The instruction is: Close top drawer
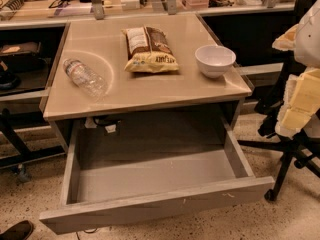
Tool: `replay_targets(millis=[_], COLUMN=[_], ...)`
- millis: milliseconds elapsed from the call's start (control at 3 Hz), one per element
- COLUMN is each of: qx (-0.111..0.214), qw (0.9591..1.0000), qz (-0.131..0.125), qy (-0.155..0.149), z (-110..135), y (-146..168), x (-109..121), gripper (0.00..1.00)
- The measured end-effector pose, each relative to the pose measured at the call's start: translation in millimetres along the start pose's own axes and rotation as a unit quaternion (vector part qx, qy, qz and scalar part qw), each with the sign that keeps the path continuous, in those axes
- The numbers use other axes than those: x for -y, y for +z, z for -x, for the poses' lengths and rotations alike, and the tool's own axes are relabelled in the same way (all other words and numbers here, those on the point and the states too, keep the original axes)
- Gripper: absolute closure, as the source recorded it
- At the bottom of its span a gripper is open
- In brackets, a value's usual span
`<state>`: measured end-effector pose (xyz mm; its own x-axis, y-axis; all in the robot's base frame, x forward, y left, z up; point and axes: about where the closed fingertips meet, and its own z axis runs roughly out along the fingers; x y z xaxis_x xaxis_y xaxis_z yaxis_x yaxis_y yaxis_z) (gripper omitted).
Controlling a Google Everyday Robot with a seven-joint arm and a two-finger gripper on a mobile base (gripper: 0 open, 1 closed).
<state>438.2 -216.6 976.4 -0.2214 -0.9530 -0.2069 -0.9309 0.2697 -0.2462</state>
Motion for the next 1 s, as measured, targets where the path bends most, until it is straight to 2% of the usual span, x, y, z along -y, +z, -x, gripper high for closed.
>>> replay_targets(millis=[333, 667, 1000], qx=[0.000, 0.000, 0.000], qw=[1.0000, 1.0000, 1.0000], qz=[0.000, 0.000, 0.000], qy=[0.000, 0.000, 0.000], z=[0.0, 0.0, 0.0], y=[0.0, 0.0, 0.0], x=[0.0, 0.0, 0.0], gripper=[0.00, 0.13, 0.37])
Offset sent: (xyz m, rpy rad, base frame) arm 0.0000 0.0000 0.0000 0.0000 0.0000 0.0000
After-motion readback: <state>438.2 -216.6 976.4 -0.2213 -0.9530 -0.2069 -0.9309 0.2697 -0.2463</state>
